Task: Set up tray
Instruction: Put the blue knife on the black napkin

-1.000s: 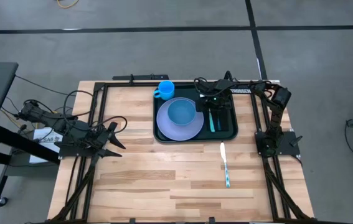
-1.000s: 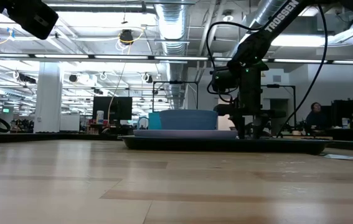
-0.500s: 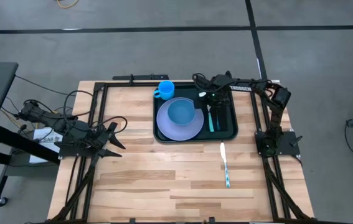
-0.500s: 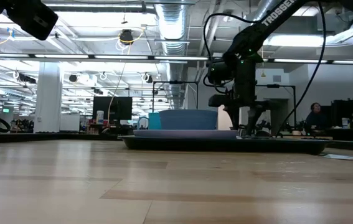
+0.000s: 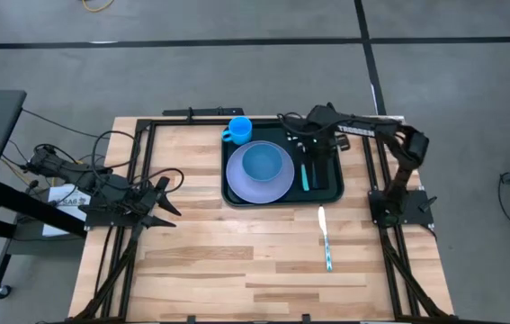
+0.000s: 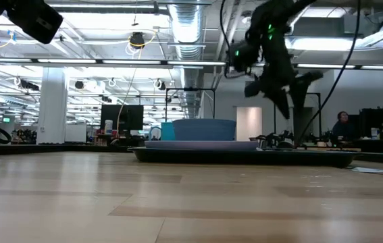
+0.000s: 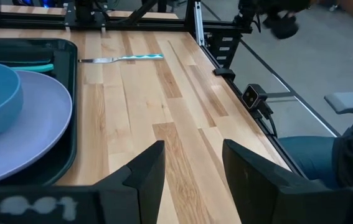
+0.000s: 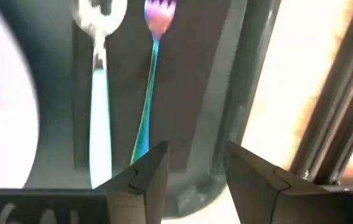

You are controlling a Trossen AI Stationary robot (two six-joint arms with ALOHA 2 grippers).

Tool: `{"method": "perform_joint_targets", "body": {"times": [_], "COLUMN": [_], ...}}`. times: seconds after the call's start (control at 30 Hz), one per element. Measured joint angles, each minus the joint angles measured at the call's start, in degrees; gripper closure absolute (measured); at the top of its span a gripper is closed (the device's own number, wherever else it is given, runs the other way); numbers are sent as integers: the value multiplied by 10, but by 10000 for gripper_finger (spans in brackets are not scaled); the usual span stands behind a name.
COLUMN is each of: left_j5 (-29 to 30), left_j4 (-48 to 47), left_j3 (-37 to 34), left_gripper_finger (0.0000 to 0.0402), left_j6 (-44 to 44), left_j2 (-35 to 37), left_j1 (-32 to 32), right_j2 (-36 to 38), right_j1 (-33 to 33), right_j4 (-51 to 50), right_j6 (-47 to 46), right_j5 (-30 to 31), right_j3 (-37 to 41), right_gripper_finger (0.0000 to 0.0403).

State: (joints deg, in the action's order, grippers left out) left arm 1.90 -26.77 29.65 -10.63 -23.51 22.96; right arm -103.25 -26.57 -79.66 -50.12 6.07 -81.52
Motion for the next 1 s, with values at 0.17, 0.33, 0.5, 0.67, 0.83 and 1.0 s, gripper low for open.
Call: {"method": "perform_joint_targets", "body": {"times": [0.17,0.33,0.5,0.67,0.83,1.0], "left_j5": [2,2,-28,-61,-59,-55], "left_j4": [6,48,101,126,144,163], "left_j3": [-7,-22,-36,-38,-38,-38], "left_gripper_finger": [253,253,253,253,253,253], "left_j6": [0,-20,-49,-65,-65,-65], "left_j2": [0,-1,-1,-1,-1,-1], "left_j1": [0,0,0,7,31,57], "right_j2": [62,118,141,129,100,63], "right_j1": [78,190,307,408,479,501], "right_j4": [-28,-8,16,61,103,118], "right_j6": [-26,-101,-235,-356,-407,-412], "right_j5": [-23,-62,-66,-73,-81,-136], "right_j3": [7,40,79,85,86,86], "right_gripper_finger": [271,281,284,284,284,284]}}
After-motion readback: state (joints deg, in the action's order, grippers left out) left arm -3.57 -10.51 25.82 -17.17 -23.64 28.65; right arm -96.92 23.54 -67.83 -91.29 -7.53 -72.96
